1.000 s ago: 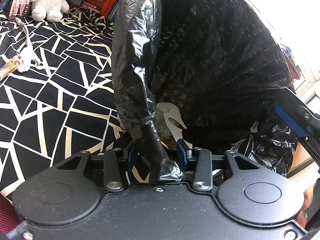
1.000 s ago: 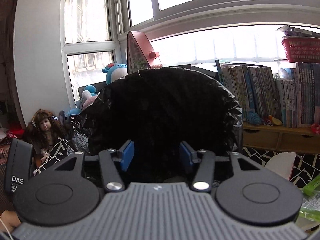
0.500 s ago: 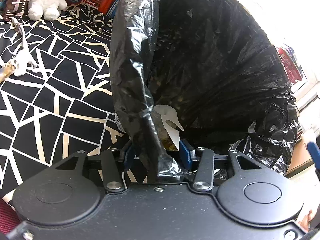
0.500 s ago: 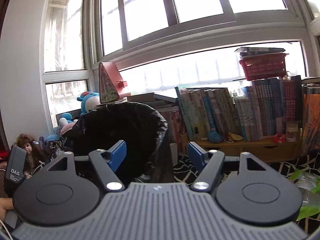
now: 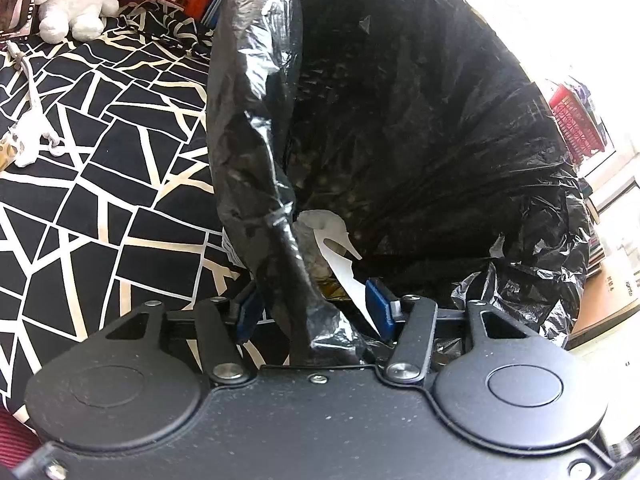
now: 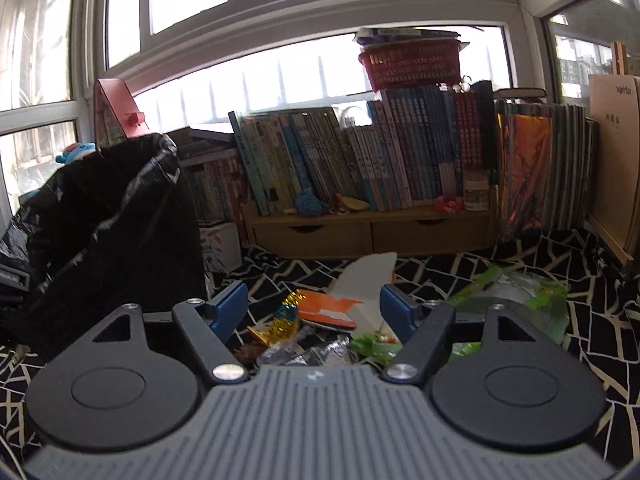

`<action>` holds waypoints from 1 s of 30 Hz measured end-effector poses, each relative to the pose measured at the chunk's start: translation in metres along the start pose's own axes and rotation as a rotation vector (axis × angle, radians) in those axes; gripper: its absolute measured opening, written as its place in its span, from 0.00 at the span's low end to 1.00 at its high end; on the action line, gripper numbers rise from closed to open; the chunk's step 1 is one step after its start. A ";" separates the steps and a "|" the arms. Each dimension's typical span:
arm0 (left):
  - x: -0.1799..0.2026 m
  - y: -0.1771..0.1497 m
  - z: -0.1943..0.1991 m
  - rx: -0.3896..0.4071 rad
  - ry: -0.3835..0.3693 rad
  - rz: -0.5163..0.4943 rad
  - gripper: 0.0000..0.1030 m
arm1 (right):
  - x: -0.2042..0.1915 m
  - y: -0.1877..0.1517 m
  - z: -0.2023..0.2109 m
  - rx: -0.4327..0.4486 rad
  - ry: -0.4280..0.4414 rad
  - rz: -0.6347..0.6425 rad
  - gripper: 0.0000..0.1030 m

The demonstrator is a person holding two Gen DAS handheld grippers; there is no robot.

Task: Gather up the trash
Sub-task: 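Move the right gripper back down to the clear plastic wrap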

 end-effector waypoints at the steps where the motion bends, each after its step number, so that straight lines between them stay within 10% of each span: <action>1: -0.001 0.002 -0.001 -0.003 0.001 0.001 0.51 | 0.003 -0.006 -0.002 -0.011 -0.017 0.005 0.80; 15: 0.000 0.004 -0.003 -0.012 0.013 0.005 0.51 | 0.039 -0.076 -0.022 -0.174 -0.154 0.021 0.80; 30: 0.000 0.004 -0.003 -0.012 0.014 0.009 0.51 | -0.037 -0.106 -0.036 -0.181 0.016 0.241 0.98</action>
Point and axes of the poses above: each gripper's, at about its wrist camera, not at the fingertips, and z roughly against the way its jaws point, x to its right, y to its top, the point moved 7 cm from there along -z, roughly the way its jaws point
